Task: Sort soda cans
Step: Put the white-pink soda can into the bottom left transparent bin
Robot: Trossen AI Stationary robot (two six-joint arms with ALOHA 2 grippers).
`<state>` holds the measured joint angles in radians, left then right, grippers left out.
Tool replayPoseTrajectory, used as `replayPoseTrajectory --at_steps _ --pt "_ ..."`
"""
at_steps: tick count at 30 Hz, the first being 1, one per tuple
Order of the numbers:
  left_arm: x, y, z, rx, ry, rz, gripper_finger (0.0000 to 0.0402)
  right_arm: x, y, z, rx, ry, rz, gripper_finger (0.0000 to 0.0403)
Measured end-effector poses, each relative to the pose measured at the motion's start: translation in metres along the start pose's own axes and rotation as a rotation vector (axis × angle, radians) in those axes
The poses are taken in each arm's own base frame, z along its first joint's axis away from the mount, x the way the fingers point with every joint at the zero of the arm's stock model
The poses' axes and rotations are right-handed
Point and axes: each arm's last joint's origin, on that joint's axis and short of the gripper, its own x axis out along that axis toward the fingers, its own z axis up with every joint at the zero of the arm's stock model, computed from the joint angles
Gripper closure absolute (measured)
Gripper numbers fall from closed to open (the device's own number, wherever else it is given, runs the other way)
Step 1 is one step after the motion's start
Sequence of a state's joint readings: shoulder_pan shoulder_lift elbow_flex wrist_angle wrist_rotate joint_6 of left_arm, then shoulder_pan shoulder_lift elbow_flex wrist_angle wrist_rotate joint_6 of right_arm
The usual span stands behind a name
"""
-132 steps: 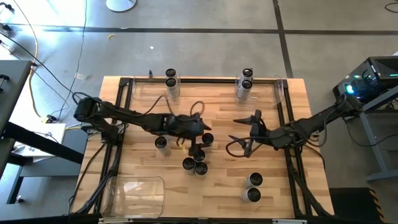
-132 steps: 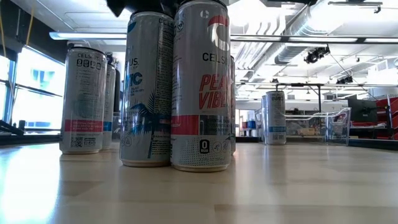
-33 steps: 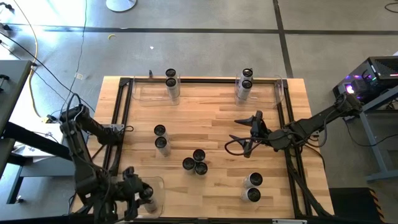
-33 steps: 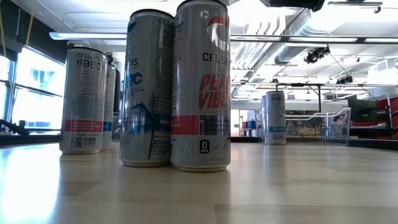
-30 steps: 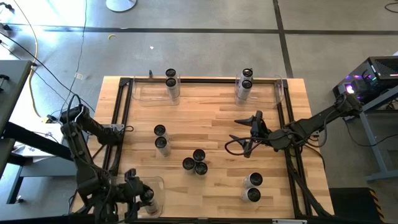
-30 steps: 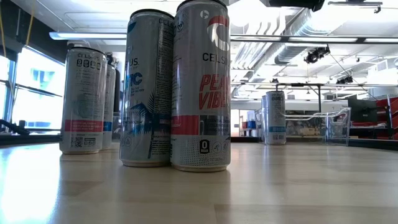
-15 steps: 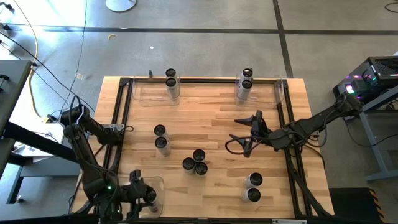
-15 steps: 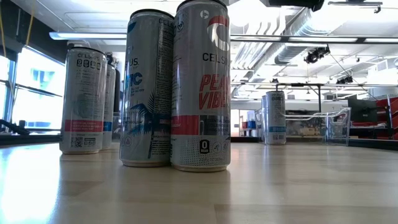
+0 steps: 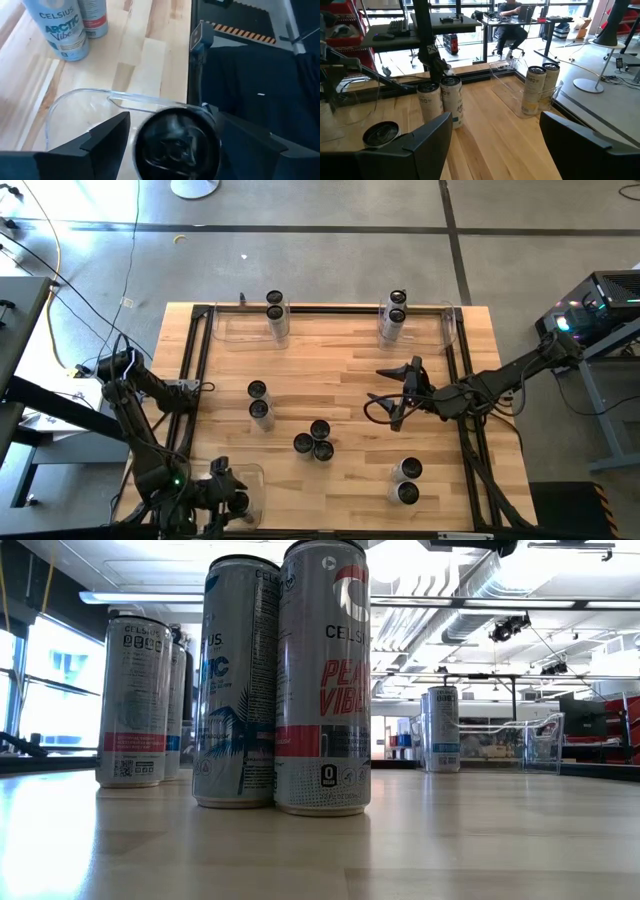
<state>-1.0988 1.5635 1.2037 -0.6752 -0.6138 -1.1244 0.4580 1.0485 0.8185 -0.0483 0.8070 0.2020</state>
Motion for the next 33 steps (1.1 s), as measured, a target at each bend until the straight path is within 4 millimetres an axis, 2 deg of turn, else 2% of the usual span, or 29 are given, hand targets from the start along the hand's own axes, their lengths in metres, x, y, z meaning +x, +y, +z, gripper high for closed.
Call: replayPoseTrajectory --at_steps 7,13,17,20,25,28,33 --pt "-0.004 -0.003 0.004 -0.029 0.004 -0.057 0.0109 0.000 0.000 -0.001 -0.007 0.006 -0.001 0.0107" --pt "-0.016 0.004 0.020 -0.054 -0.006 -0.109 0.0108 0.000 0.000 -0.001 -0.009 0.008 -0.001 0.0107" --pt "-0.026 0.014 0.035 0.032 -0.042 -0.105 0.0108 0.000 0.000 -0.001 -0.012 0.010 -0.001 0.0107" --pt "-0.029 0.027 0.048 0.150 -0.110 -0.032 0.0108 0.000 0.000 -0.001 -0.012 0.010 -0.001 0.0107" --pt "-0.029 0.047 0.070 0.290 -0.288 0.202 0.0108 0.000 0.000 -0.001 -0.013 0.012 0.001 0.0107" --pt "-0.025 0.059 0.082 0.277 -0.359 0.331 0.0108 0.000 -0.001 -0.004 -0.032 0.030 -0.003 0.0107" --pt "-0.013 0.079 0.102 0.166 -0.376 0.428 0.0108 0.000 -0.002 -0.006 -0.041 0.046 -0.013 0.0107"
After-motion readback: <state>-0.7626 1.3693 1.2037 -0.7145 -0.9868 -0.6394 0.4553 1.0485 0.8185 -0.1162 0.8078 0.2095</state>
